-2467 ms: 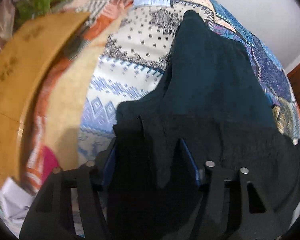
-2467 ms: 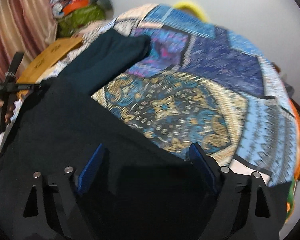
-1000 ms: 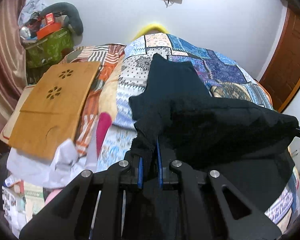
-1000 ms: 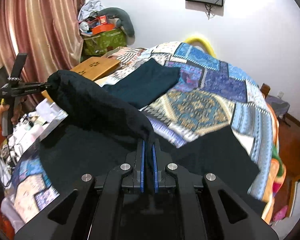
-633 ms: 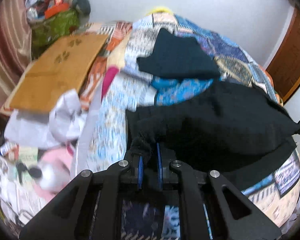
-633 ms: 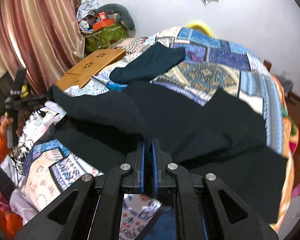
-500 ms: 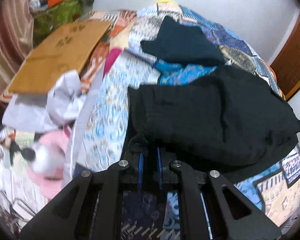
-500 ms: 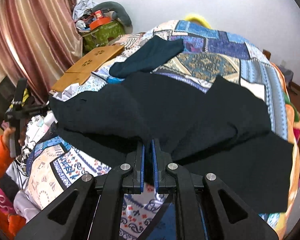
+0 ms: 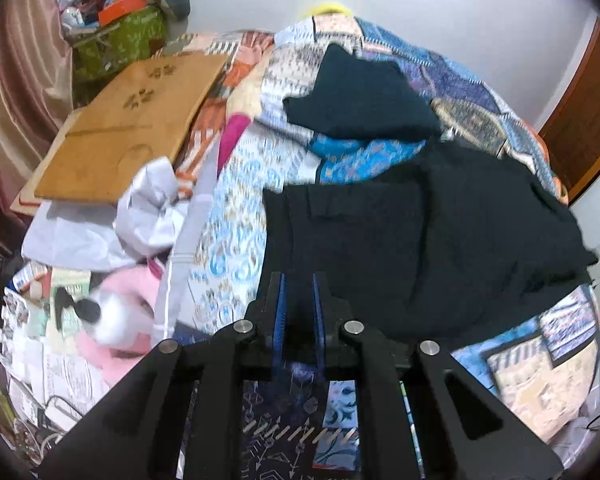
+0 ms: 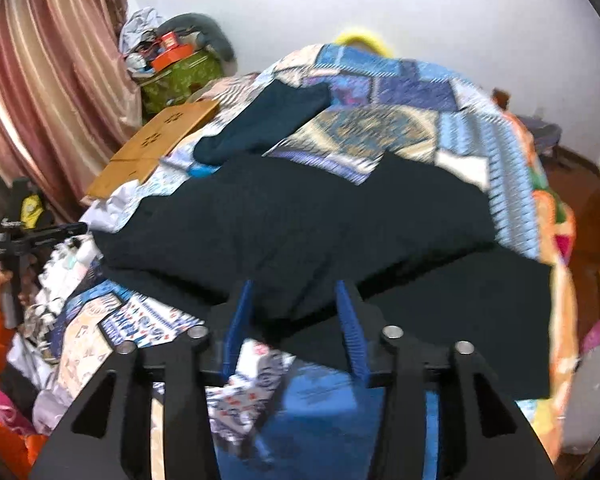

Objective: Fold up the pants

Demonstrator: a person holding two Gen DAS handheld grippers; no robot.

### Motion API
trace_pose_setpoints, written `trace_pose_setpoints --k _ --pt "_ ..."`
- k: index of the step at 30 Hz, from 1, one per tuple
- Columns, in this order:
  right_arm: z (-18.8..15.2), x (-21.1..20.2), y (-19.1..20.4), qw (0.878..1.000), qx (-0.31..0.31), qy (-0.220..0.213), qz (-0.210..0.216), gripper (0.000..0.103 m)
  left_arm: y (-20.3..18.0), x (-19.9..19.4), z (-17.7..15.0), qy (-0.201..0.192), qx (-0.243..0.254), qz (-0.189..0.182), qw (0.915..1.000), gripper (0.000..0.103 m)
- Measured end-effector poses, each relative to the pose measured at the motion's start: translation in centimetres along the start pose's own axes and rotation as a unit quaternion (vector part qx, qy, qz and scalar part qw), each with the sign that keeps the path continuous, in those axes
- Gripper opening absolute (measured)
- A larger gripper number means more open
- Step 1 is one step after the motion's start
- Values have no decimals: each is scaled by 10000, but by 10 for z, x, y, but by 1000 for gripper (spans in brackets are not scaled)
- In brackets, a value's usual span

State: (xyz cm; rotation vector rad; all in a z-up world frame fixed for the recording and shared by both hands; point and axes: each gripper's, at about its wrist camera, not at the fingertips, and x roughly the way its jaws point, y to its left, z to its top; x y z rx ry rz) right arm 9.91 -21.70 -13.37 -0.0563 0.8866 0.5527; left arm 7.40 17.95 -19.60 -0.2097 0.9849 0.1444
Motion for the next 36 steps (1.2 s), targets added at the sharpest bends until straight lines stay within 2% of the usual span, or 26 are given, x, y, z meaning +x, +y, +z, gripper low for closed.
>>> trace_pose_setpoints --k 5,9,11,14,22,27,31,33,35,36 --pt "20 -10 -17 9992 41 -303 -264 55 -12 -9 36 -268 28 -7 9996 24" --pt "43 5 -34 9988 50 -324 -355 56 -36 6 67 -280 225 -69 9993 27" --pt "50 18 -43 9982 40 -307 -518 61 -49 18 81 -264 347 -106 9990 28" --pt "61 47 -59 9977 102 -57 -674 62 -72 41 97 -201 575 -107 9981 37" --pt "95 116 -98 9972 243 537 -467 62 -116 103 121 243 857 -295 9956 52" --pt "108 157 -109 9943 161 994 -340 62 -131 131 130 344 1022 -135 9941 53" --pt "104 184 -111 9893 200 1430 -222 62 -133 146 132 409 1072 -106 9933 57" --pt "100 187 -106 9900 18 1377 -295 62 -134 152 133 414 1078 -94 9933 57" --pt "97 187 -101 9903 -137 1338 -342 57 -134 156 132 424 1099 -84 9930 58" --pt "96 188 -100 9906 -116 1320 -345 51 -135 158 131 442 1118 -65 9927 58"
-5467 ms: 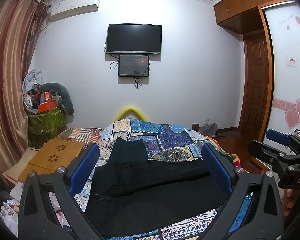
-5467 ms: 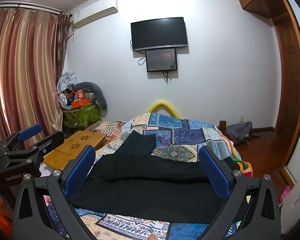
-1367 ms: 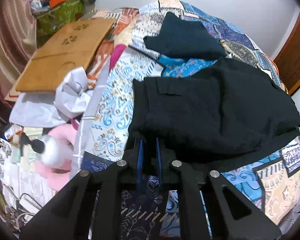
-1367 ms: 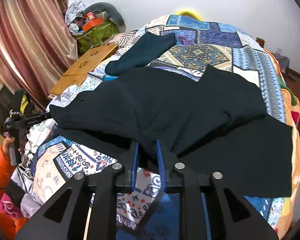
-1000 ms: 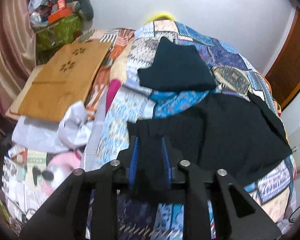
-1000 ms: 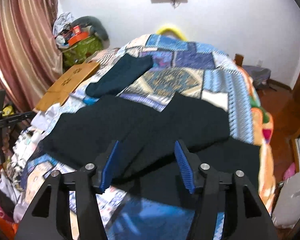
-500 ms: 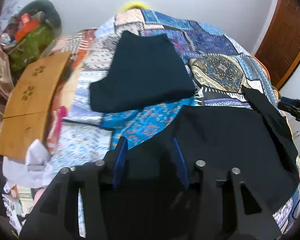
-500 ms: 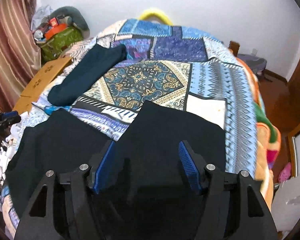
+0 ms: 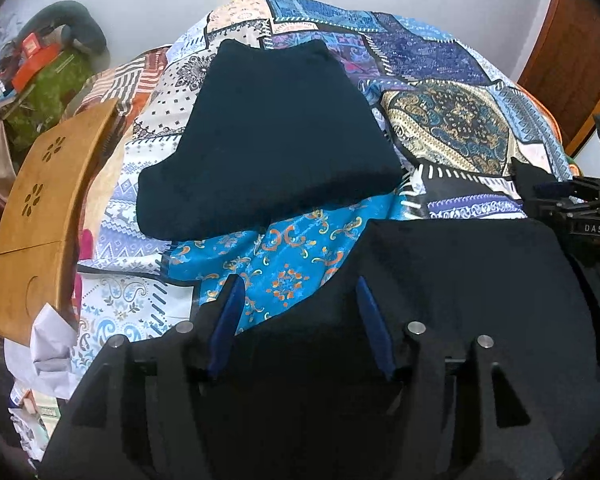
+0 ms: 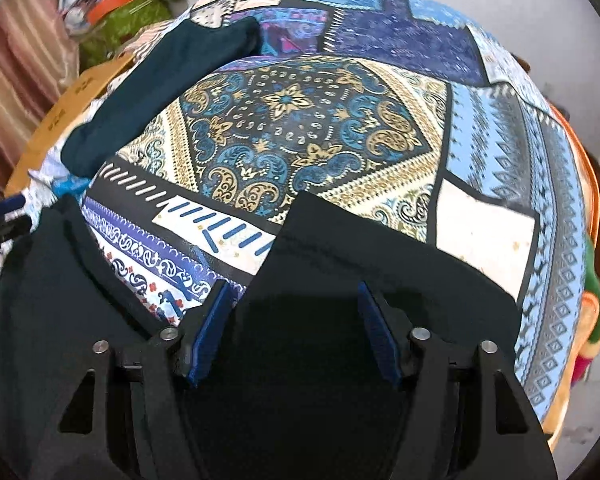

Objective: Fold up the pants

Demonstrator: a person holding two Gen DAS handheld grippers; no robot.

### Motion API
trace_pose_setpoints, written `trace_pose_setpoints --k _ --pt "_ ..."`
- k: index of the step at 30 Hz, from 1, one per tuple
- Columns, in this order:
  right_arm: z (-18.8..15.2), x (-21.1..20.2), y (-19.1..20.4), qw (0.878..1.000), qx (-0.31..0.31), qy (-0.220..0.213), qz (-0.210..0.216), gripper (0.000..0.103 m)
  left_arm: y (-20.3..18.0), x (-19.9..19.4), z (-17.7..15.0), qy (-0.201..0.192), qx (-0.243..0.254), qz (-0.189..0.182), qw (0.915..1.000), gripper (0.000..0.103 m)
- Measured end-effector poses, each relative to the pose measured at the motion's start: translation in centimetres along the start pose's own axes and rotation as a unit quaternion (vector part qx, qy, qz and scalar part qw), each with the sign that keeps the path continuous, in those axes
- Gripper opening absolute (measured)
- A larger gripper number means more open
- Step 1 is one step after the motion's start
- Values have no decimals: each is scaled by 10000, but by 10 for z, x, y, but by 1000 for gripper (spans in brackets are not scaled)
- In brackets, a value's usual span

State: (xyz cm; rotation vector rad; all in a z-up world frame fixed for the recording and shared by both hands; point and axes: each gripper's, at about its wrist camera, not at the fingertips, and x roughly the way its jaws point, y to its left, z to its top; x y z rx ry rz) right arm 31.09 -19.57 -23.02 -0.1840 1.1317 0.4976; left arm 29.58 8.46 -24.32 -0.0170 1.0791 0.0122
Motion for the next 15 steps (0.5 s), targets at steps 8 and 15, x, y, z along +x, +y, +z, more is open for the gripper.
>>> trace_pose_setpoints --k 8,15 --pt "-1 6 5 9993 77 -211 -304 9 -10 -5 -6 -39 45 21 10000 58" --pt "2 -24 -1 9984 317 -407 -230 4 -24 -29 -13 -122 193 -42 9997 64"
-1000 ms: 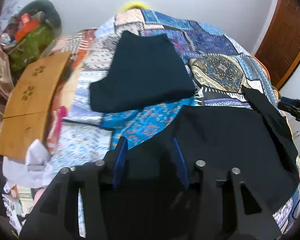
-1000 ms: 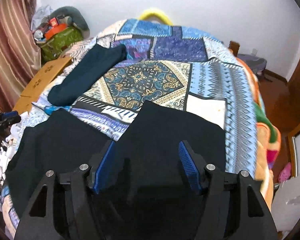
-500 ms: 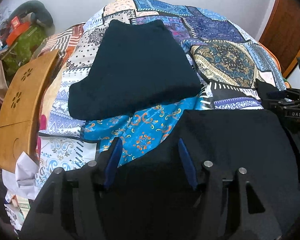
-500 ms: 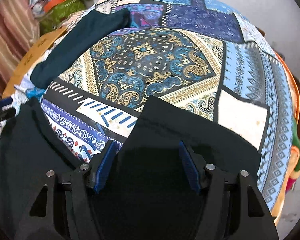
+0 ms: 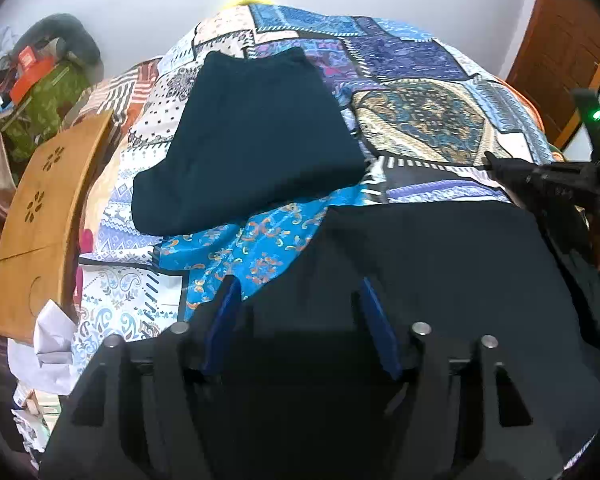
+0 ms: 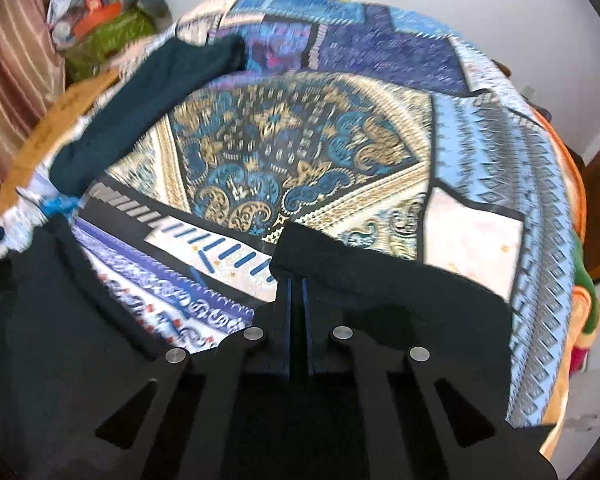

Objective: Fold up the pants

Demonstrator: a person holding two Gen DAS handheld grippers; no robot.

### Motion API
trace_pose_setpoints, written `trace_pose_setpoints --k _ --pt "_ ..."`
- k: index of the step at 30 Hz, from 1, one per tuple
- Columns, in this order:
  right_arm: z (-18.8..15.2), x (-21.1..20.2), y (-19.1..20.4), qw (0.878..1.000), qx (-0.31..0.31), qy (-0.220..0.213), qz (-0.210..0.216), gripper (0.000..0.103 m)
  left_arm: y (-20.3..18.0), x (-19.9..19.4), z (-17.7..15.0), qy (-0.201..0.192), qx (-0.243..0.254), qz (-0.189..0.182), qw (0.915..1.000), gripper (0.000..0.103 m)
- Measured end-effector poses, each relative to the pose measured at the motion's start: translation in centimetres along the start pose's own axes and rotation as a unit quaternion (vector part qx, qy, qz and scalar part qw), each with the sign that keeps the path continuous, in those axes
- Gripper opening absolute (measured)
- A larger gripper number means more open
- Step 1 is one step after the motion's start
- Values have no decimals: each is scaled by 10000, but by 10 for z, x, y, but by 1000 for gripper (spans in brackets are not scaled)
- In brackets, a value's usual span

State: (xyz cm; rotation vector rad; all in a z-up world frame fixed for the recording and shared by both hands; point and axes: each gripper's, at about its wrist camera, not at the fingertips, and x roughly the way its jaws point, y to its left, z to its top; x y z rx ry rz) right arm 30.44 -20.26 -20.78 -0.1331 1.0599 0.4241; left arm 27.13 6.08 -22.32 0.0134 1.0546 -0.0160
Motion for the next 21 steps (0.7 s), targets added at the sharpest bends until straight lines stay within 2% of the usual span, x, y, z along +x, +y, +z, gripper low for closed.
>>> trace_pose_setpoints --k 4,11,14,18,21 --pt "-8 -58 -15 9986 221 -474 21 4 -13 -10 -2 43 139 -14 9999 66" --pt "-33 -151 -50 9915 487 -1191 -195 4 -53 -25 0 157 275 -375 9988 67" --pt "-49 -176 -61 9881 541 -1398 -337 4 -83 -31 2 147 516 -475 9974 73" --pt "-82 -201 -76 9832 592 -1611 -614 4 -133 -31 -1 280 1005 -593 9928 73" --pt "-105 -199 -87 9824 770 -1554 -686 4 -172 -25 -8 407 1391 -636 9874 73"
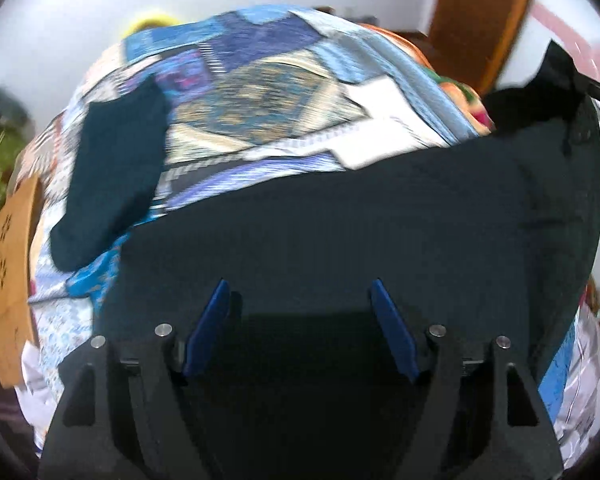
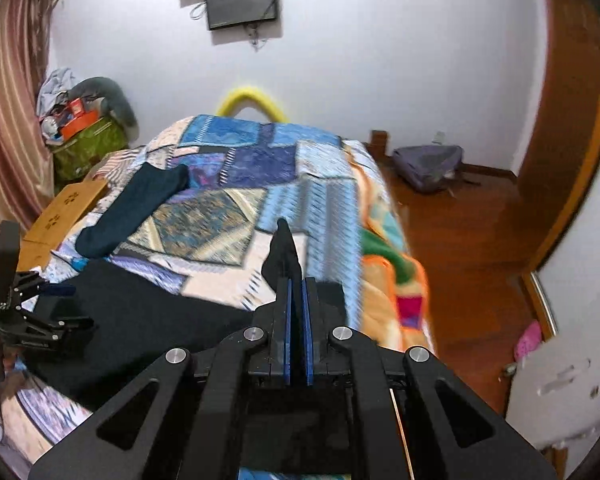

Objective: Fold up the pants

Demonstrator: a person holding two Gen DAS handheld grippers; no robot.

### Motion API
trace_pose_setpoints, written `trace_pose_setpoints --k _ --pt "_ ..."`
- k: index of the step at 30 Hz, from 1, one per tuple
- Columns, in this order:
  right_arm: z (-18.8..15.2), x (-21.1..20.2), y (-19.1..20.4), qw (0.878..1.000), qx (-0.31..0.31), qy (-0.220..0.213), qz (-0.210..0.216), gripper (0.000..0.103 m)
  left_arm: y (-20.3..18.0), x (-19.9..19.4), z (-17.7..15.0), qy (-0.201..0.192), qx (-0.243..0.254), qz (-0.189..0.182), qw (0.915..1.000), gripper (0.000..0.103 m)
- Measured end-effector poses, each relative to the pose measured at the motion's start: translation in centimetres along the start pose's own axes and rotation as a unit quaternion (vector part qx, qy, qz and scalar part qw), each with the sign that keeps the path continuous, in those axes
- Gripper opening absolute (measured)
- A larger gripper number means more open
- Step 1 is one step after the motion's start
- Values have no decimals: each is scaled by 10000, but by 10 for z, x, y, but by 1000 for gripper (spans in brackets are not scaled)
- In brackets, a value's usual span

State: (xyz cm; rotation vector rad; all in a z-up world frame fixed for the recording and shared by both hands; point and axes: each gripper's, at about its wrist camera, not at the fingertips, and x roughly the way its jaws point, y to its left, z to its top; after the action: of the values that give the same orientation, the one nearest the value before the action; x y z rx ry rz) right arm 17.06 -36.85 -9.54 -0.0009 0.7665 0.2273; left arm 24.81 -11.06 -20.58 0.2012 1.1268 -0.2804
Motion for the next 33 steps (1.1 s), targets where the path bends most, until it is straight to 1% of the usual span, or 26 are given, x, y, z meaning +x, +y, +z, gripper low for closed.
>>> trace_pose_setpoints --k 4,7,9,12,14,16,17,19,20,22,24,26,28,30,33 --pt "-43 16 -21 9987 358 358 -12 4 -45 18 1 245 330 -84 9991 73" --pt "-82 38 -29 9956 550 755 -64 4 -65 24 2 205 517 -2 9985 77" --pt "-105 49 -31 9925 694 1005 -25 4 -72 28 4 241 539 -54 9982 77" --pt "-126 58 -30 9891 732 1279 -12 5 -76 31 8 274 494 -100 9984 79" --pt "-129 54 -29 9888 647 1340 -114 11 -78 32 10 280 448 -113 9985 80" --pt "-126 42 -29 9888 562 1371 -202 22 -75 29 11 237 385 -165 9988 80" --pt "-122 38 -30 9891 534 1344 -268 26 -71 26 12 195 349 -172 9991 80" --pt "-111 21 -32 9907 536 1187 -393 42 -62 12 13 -25 222 -180 9996 80" --pt "-105 14 -31 9920 529 1079 -375 44 -58 4 12 -129 165 -192 9996 80" --pt "-89 0 -25 9950 448 835 -315 44 -40 -17 12 -443 -11 -190 9988 80" --pt "-74 -6 -17 9967 342 674 -293 44 -19 -37 12 -708 -181 -75 9973 80" --pt "-53 -9 0 9986 208 455 -149 44 6 -54 9 -935 -360 84 9949 81" --pt "-34 -7 21 9995 74 315 49 46 34 -70 3 -1110 -531 287 9920 85" --pt "-21 -1 42 9994 -78 244 225 51 65 -82 -7 -1244 -714 538 9882 87" --pt "2 16 86 9966 -475 231 632 51 120 -94 -29 -1251 -1076 969 9815 89"
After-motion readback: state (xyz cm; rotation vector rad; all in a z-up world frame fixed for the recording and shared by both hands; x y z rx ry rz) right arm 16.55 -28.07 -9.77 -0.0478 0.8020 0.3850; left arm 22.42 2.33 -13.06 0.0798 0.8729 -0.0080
